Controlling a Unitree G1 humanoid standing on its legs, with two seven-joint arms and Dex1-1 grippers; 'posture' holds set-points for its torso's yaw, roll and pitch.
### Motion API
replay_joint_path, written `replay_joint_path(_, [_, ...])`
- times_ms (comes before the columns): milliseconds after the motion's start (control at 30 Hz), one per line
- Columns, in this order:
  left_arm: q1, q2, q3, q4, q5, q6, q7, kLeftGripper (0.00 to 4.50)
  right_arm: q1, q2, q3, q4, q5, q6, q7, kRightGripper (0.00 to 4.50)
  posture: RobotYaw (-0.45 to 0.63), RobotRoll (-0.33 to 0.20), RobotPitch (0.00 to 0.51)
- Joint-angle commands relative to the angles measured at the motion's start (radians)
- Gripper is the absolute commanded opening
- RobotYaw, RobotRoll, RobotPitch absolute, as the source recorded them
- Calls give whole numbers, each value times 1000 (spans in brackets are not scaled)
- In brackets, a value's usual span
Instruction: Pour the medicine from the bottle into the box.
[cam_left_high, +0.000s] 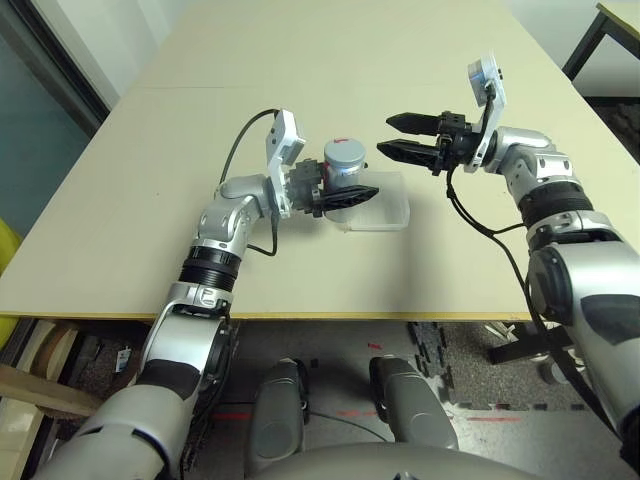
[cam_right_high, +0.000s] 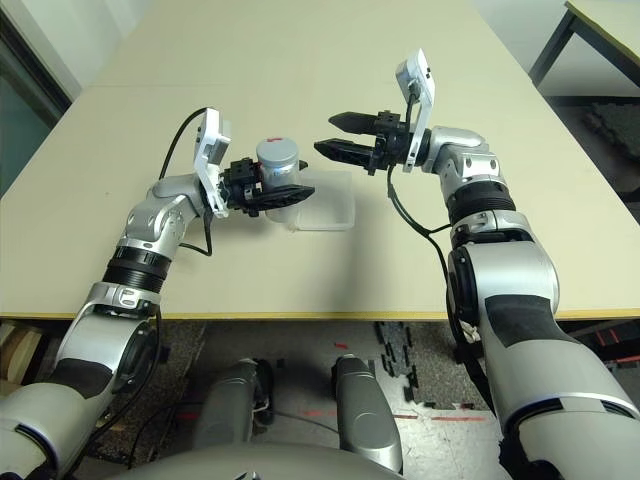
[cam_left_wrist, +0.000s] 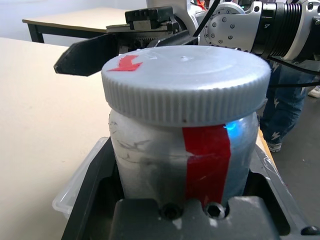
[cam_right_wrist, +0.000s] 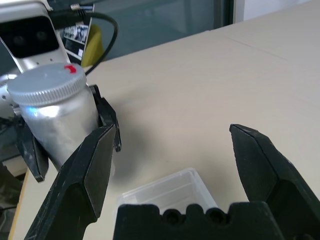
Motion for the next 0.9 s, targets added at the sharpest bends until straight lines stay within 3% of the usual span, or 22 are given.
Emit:
replay_joint_path(33, [-9,11,8,17,2,-17,-6,2764,-15,-14,-7,16,-27,-28,10,4500,-179,0,107])
replay_joint_path(467, [-37,13,18,76,9,-45,-7,2764,-13,-19,-4,-102,1,84,206,4500,-192,0,111])
replay_joint_path(900, [-63,-11,8,112,16,-67,-16,2764,26,43,10,-285,33,188,186,4500,-207,0,112])
